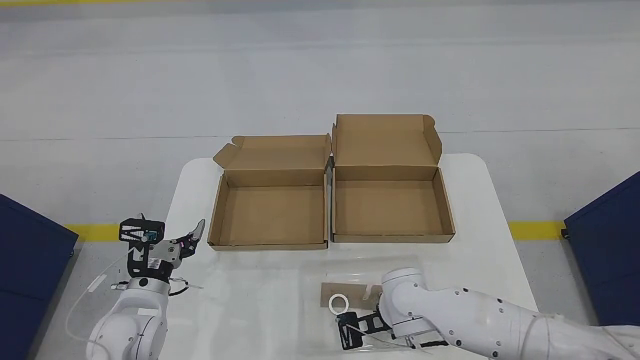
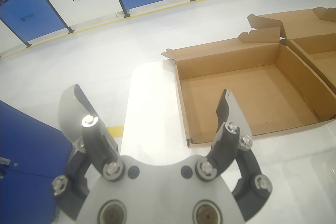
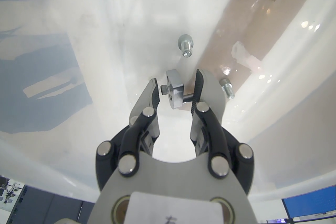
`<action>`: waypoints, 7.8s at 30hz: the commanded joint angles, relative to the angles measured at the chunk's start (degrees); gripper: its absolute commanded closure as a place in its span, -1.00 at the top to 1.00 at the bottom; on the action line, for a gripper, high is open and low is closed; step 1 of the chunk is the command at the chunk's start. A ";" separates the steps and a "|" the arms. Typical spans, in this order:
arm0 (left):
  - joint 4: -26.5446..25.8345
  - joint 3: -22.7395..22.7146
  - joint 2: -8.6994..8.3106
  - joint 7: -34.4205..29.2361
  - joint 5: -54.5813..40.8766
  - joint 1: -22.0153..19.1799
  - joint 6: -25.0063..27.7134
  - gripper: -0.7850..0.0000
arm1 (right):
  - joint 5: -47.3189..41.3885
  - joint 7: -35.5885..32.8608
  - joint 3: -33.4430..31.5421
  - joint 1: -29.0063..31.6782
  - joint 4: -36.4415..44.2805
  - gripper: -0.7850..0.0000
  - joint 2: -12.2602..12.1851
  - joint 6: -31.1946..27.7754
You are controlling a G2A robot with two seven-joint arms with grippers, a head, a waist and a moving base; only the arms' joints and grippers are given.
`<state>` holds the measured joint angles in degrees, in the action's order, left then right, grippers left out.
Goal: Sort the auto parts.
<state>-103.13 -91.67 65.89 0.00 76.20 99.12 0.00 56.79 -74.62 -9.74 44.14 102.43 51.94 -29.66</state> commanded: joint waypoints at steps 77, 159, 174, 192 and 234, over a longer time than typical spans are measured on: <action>0.00 0.00 0.00 0.00 0.00 0.00 0.00 1.00 | -27.61 46.92 -36.35 21.66 -5.35 -1.00 -18.17 -28.34; 0.00 0.00 0.00 0.00 0.00 0.00 0.00 1.00 | -139.35 3.42 -50.77 27.68 6.37 -1.00 -18.40 -3.43; 0.00 0.00 0.00 0.00 0.00 0.00 0.00 1.00 | -154.74 -2.54 -52.05 30.20 7.55 -1.00 -15.64 7.60; 0.00 0.00 0.00 0.00 0.00 0.00 0.00 1.00 | -149.48 -1.81 -54.26 30.46 7.35 -1.00 -14.01 11.41; 0.00 0.00 0.00 0.00 0.00 0.00 0.00 1.00 | -149.07 2.03 -59.31 35.38 9.61 -1.00 -8.31 21.09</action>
<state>-103.13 -91.67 65.89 0.00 76.20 99.12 0.00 -91.90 -72.72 -69.14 79.67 112.17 43.42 -8.97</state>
